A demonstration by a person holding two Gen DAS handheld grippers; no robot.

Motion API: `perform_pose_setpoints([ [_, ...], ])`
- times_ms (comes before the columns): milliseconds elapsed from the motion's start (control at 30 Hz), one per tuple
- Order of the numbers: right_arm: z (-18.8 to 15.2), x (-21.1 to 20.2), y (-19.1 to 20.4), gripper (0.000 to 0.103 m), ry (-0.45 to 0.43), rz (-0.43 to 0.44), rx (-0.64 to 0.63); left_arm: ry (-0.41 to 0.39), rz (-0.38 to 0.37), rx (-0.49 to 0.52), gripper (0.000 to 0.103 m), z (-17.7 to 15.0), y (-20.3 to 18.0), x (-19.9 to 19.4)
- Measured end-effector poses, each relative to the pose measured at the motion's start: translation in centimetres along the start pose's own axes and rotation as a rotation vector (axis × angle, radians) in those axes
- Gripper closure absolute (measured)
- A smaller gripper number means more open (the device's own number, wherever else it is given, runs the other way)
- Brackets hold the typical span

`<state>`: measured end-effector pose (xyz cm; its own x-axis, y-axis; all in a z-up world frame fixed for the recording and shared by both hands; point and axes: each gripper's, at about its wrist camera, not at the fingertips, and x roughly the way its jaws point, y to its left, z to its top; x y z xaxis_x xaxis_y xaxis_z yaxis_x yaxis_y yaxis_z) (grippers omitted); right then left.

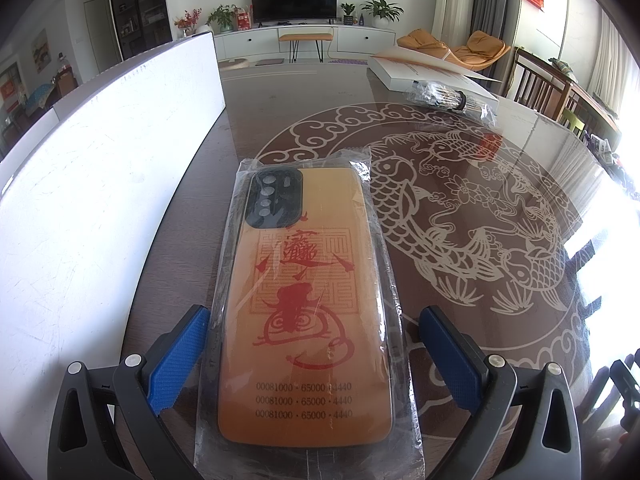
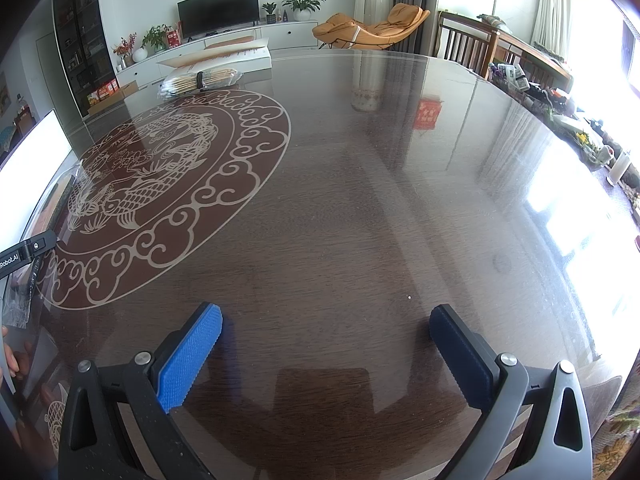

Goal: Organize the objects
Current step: 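Lift the bagged phone case with the left gripper and hold it, then grasp the bagged bundle of cotton swabs with the right gripper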

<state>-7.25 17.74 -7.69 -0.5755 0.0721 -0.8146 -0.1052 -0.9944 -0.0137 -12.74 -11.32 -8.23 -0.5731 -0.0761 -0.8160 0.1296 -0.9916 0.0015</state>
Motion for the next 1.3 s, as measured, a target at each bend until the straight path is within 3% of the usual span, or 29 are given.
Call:
perform_pose_setpoints([
  [533,0.4,-0.1,-0.5,0.0,0.001,0.007,0.027,0.0,0.0,0.0,0.0,0.0,0.0,0.0],
  [633,3.0,-0.8,-0.3,0.0,-0.059,0.115,0.091,0.0,0.0,0.0,0.0,0.0,0.0,0.0],
  [867,16.4,4.6,4.9,0.0,-0.116,0.304,-0.201,0.0,0.0,0.0,0.0,0.0,0.0,0.0],
  [1000,23.0,9.4,9.0,0.0,-0.111,0.264,-0.498,0.0,0.0,0.0,0.0,0.0,0.0,-0.1],
  [1167,27.4,14.0,14.6,0.003,-0.081,0.273,-0.725,0.0,0.0,0.0,0.0,0.0,0.0,-0.1],
  [1300,27.8,16.8,19.1,0.003,-0.066,0.278,-0.855,0.0,0.0,0.0,0.0,0.0,0.0,0.0],
])
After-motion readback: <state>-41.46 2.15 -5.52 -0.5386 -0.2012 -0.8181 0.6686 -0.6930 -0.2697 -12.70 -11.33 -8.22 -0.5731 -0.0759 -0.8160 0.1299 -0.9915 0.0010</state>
